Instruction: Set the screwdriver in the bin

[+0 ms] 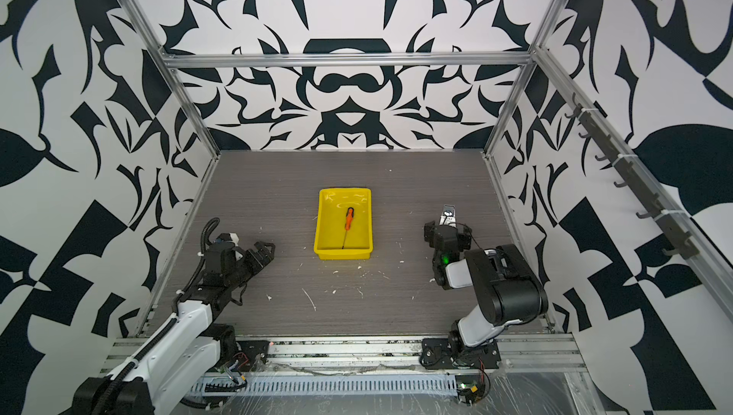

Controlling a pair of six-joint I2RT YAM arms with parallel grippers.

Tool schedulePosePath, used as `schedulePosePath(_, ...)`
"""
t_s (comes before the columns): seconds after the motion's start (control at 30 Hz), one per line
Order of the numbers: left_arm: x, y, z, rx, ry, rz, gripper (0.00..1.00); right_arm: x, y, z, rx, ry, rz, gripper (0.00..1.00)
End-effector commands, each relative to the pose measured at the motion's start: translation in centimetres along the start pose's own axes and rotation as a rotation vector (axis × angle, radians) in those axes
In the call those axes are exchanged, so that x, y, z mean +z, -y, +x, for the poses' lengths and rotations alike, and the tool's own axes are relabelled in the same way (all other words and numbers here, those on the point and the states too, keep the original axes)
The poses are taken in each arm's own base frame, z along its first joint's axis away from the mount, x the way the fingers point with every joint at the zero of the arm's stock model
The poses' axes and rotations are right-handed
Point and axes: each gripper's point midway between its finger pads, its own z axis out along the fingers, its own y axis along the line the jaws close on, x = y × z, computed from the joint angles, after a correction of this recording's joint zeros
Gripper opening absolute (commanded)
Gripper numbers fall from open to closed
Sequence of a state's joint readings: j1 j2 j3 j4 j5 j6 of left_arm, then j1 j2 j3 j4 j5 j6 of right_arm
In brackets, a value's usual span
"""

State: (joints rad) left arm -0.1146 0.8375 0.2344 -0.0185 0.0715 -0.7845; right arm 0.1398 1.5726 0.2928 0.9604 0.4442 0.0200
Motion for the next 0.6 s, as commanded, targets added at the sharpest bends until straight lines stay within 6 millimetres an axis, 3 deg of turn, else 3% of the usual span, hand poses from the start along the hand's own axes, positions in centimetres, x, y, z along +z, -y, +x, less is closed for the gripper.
schedulePosePath(0.0, -0.1, 1.3, -1.1, 0.013, 0.022, 0.026, 1.00, 0.4, -0.4, -2.4, 0.039, 0.050, -0.010, 1.00)
schedulePosePath(0.13, -0.6, 1.6, -3.4, 0.069, 0.113, -0.005, 1.00, 0.4, -1.2, -2.4, 0.017, 0.055, -0.057, 1.00)
schedulePosePath(0.27, -3.0, 2.3, -8.6, 0.132, 0.299, -0.119, 1.00, 0.4, -1.7, -2.4, 0.008, 0.052, -0.085, 1.00)
schedulePosePath(0.4, -5.1, 3.1, -14.0, 0.319, 0.490, -0.265, 1.00, 0.4, -1.8, -2.4, 0.006, 0.049, -0.093, 1.00)
schedulePosePath(0.47, -4.6, 2.6, -15.1, 0.401, 0.544, -0.318, 1.00, 0.4, -1.9, -2.4, 0.002, 0.050, -0.095, 1.00)
schedulePosePath(0.57, -3.0, 2.0, -15.1, 0.491, 0.568, -0.339, 1.00, 0.4, -1.8, -2.3, 0.003, 0.049, -0.093, 1.00)
